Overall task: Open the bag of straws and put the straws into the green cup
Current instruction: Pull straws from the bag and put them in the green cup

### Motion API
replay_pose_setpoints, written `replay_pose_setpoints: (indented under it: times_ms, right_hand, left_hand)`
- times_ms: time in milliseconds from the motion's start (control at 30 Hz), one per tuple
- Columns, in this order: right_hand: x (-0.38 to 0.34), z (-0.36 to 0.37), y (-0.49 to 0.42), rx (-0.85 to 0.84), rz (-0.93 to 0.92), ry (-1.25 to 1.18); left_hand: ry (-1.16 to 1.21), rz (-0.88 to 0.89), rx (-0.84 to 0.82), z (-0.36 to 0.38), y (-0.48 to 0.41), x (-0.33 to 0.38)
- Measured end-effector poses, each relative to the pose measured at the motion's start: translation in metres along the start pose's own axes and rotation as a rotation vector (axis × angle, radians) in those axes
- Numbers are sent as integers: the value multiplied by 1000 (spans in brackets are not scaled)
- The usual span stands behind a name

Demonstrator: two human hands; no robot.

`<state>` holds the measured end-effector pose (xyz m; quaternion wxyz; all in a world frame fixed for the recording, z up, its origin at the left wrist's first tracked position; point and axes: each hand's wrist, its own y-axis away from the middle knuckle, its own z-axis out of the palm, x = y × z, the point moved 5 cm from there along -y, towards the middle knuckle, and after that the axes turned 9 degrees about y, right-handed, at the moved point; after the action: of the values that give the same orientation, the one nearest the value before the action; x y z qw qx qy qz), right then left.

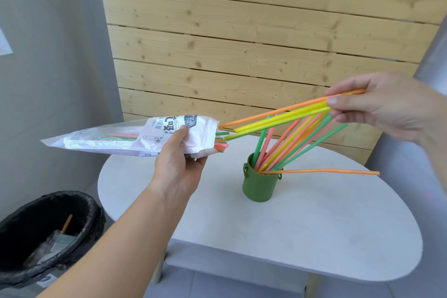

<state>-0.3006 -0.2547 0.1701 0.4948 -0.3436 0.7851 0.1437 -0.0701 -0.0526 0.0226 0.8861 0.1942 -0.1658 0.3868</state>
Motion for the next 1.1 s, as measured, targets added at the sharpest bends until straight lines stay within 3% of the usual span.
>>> replay_pose_setpoints:
  times_ms: [200, 467, 833, 1100]
  right_hand:
    - [-2, -43, -1, -2, 82, 245]
    - [3, -13, -18, -24, 118, 536]
    - [-11, 40, -40, 44, -27, 1098]
    - [5, 61, -39, 139, -118, 1164]
  left_hand:
    - [-18, -23, -24, 0, 2, -5]
    - [-12, -19, 34, -4, 0, -11]
    - [-29, -26, 28, -4, -2, -12]
    - [-24, -47, 10, -2, 1, -14]
